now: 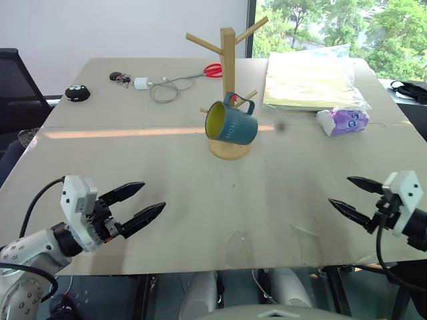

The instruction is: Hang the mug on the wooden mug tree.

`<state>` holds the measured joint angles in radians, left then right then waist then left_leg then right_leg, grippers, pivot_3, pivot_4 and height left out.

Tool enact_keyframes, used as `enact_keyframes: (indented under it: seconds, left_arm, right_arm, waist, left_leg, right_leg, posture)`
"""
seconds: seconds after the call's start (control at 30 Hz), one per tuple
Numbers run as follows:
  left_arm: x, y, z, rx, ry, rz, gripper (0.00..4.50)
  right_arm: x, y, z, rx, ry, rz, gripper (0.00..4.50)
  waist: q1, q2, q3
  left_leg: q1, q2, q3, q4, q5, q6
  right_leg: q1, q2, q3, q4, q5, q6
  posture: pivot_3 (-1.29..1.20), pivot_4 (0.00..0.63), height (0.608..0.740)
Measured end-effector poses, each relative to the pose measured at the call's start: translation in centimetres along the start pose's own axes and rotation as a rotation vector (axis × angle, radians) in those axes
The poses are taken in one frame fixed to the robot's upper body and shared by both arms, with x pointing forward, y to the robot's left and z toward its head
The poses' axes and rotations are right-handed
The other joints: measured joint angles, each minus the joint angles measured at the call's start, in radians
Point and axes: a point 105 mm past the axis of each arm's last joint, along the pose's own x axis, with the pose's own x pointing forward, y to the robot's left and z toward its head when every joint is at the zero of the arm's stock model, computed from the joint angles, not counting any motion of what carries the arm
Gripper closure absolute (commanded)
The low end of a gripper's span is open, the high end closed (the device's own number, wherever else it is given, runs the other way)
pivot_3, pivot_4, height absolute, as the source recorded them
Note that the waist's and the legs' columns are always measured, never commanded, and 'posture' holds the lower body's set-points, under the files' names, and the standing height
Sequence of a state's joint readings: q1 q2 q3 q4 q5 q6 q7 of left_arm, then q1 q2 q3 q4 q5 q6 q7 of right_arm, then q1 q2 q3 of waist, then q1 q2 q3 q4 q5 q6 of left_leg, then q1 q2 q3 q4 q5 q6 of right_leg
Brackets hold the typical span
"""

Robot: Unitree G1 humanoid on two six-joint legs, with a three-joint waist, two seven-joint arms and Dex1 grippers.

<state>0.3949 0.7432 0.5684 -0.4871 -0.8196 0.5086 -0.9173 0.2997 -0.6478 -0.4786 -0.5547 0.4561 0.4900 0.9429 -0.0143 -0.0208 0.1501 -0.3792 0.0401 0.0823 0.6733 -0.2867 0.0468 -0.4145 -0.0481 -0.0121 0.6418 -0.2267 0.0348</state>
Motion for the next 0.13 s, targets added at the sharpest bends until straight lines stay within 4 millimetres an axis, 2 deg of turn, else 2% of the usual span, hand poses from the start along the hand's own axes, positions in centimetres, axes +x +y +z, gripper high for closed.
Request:
enact_keyframes:
  seconds: [0.13]
  left_arm:
    - [0.3, 0.1, -0.58, 0.001, 0.016, -0.01, 0.0]
  right_arm:
    - [-0.02, 0.08, 0.09, 0.014, -0.017, -0.015, 0.03]
  waist:
    - [0.002, 0.0, 0.0]
  left_leg:
    - [0.0, 0.001, 0.0, 0.0, 0.0, 0.0]
  right_leg:
    - [0.0, -0.006, 0.0, 0.0, 0.0, 0.0]
  posture:
    - [0.0, 0.15, 0.74]
